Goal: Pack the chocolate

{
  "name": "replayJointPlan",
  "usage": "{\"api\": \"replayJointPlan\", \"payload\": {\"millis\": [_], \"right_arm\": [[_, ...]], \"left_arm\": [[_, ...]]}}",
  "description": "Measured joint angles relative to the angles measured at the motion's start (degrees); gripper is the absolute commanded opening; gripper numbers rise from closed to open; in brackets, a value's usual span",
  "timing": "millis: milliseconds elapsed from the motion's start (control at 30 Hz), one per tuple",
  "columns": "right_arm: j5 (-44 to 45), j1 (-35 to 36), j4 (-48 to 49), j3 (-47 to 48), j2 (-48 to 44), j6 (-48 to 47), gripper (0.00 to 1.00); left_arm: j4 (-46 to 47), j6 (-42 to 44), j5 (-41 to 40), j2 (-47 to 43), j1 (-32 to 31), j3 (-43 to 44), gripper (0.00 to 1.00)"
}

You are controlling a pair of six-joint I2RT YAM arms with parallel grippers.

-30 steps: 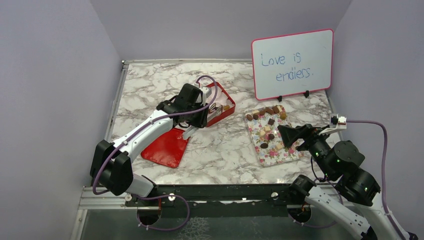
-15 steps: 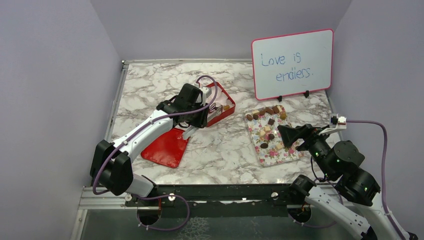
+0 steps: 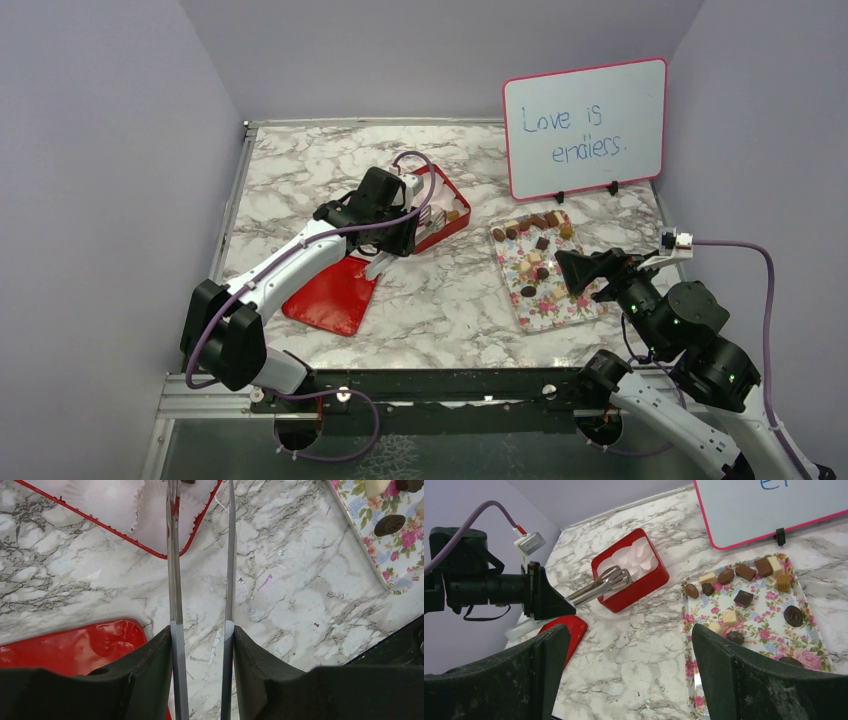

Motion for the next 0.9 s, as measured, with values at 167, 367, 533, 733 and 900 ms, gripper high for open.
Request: {"api": "replayJointPlan", "payload": {"millis": [167, 367, 533, 733, 900], "right_arm": [[0.00, 0.00, 0.00, 0.00, 0.00, 0.00, 0.97], [0.00, 0.00, 0.00, 0.00, 0.00, 0.00, 0.97], [-0.09, 0.00, 0.00, 0.00, 0.02, 0.00, 0.97], [-0.48, 0.00, 0.02, 0.00, 0.26, 0.00, 0.97], [-0.59, 0.00, 0.02, 0.00, 1.18, 0.00, 0.97]], "left_arm": [[-0.02, 0.00, 0.00, 0.02, 0.00, 0.00, 0.45], [0.00, 0.00, 0.00, 0.02, 0.00, 0.00, 0.45], [0.09, 0.09, 0.39, -0.02, 0.00, 0.04, 0.44], [0.72, 0.46, 1.42, -1.31, 0.00, 0.33, 0.44], [1.70, 0.42, 3.34, -2.99, -0.04, 0.68, 0.43]]}}
